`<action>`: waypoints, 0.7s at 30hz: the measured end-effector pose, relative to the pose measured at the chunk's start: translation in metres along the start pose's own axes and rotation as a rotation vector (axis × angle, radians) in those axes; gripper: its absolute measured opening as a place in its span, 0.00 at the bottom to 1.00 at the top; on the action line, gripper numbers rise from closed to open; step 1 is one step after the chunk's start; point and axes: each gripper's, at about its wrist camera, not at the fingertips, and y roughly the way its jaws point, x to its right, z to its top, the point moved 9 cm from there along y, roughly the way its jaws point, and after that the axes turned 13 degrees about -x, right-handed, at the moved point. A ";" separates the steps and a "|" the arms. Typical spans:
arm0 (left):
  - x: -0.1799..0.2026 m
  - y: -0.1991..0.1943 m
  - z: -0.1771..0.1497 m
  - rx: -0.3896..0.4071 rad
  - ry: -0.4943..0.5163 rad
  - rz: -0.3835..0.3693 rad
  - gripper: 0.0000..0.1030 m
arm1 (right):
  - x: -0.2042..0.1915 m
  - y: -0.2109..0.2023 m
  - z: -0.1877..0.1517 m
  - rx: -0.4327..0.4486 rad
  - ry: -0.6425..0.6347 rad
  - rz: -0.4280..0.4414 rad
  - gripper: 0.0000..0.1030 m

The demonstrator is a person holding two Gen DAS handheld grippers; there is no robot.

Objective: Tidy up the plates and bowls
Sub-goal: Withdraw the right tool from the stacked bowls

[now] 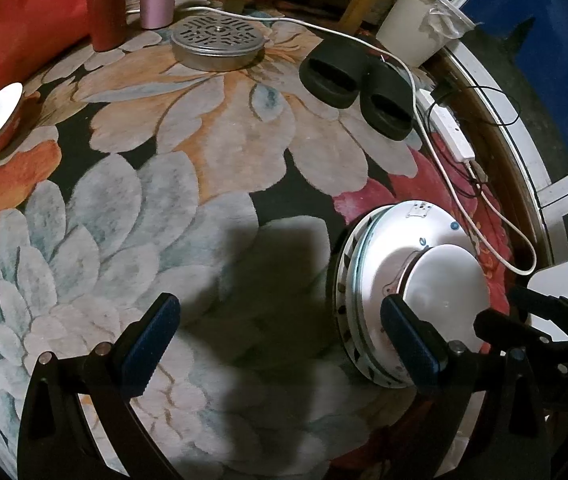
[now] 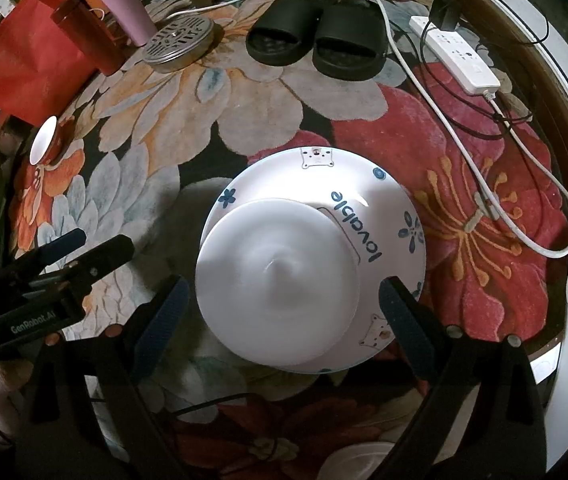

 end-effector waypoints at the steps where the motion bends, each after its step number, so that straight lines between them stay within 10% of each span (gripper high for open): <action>1: -0.001 0.000 0.000 0.000 -0.001 0.001 0.98 | -0.001 0.001 0.000 0.000 -0.002 -0.001 0.94; 21: -0.025 -0.006 -0.005 0.008 -0.043 0.014 0.98 | -0.016 0.005 0.000 0.002 -0.030 -0.015 0.94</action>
